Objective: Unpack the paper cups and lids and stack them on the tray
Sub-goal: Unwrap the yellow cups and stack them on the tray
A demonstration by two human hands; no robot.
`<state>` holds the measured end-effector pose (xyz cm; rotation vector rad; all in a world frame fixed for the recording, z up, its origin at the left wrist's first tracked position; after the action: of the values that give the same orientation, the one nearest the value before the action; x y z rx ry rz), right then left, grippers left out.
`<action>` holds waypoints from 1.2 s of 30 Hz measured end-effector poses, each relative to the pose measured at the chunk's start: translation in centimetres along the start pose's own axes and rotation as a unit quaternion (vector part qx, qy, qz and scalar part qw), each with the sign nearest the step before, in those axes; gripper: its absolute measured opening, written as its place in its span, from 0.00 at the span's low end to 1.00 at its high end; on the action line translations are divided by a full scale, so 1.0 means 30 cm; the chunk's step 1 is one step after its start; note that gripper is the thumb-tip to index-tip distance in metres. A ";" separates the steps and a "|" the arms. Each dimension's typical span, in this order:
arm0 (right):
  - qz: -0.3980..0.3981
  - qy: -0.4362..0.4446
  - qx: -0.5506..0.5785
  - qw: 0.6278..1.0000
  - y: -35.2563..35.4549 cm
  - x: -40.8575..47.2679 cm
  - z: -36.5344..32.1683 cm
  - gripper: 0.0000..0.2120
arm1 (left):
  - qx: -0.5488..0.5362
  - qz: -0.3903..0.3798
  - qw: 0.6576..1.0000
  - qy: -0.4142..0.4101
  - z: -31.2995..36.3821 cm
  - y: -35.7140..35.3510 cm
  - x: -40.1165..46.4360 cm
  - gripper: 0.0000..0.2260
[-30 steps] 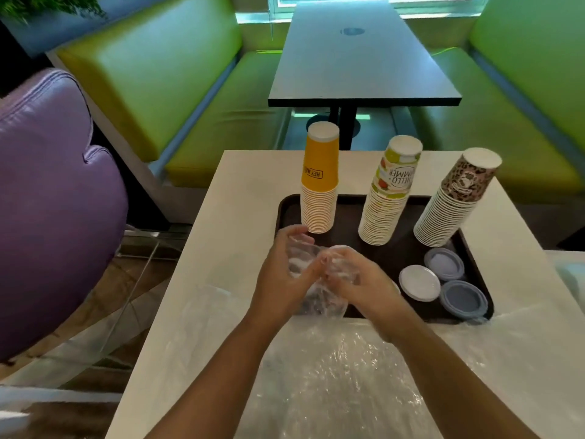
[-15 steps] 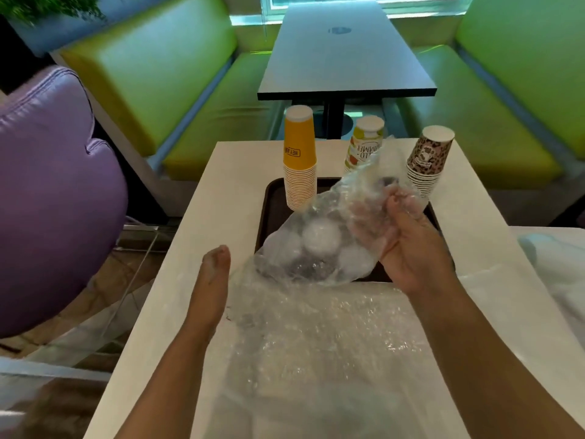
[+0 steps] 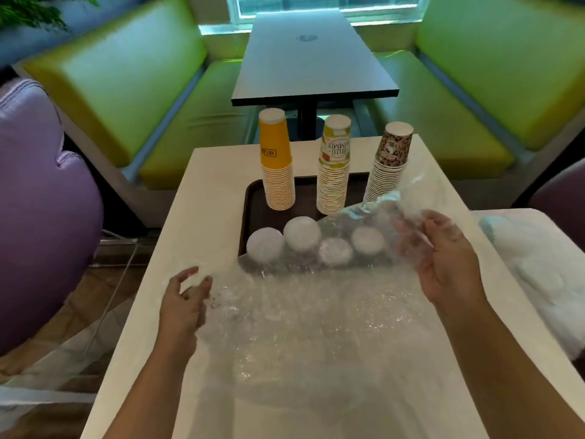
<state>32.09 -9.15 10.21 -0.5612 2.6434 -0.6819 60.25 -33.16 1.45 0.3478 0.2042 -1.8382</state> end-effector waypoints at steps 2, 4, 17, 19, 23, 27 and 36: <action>0.042 -0.001 -0.030 0.999 0.111 -0.003 0.032 0.11 | 0.022 -0.009 1.000 -0.014 -0.018 0.022 0.008 0.15; 0.088 -0.001 -0.064 0.994 0.222 -0.004 0.091 0.10 | 0.037 -0.027 0.999 -0.016 -0.048 0.027 0.005 0.15; 0.308 0.183 -0.437 0.825 0.419 -0.011 0.283 0.19 | 0.489 0.075 0.797 -0.347 -0.125 -0.010 -0.056 0.26; 0.262 0.347 -0.506 0.745 0.306 -0.093 0.255 0.21 | 0.503 0.040 0.760 -0.409 -0.123 -0.046 -0.106 0.27; 0.000 0.352 -0.584 0.731 0.017 -0.227 0.465 0.22 | 0.570 -0.061 0.715 -0.400 -0.227 -0.163 -0.134 0.26; -0.202 0.317 -0.721 0.582 -0.097 -0.295 0.780 0.27 | 0.643 -0.137 0.667 -0.352 -0.361 -0.218 -0.110 0.27; -0.220 0.227 -0.783 0.535 -0.029 -0.178 0.848 0.27 | 0.653 -0.160 0.677 -0.298 -0.424 -0.240 -0.070 0.27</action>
<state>47.73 -17.08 -9.01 -1.5911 2.7560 2.0873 55.61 -25.17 -10.05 0.6608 -1.6992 -2.0408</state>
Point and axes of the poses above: each hand's wrist, its own x-axis towards the middle knuckle, its own y-axis out of the back of the hand, z = x × y, the point moved 4 cm from there along x, towards the middle knuckle
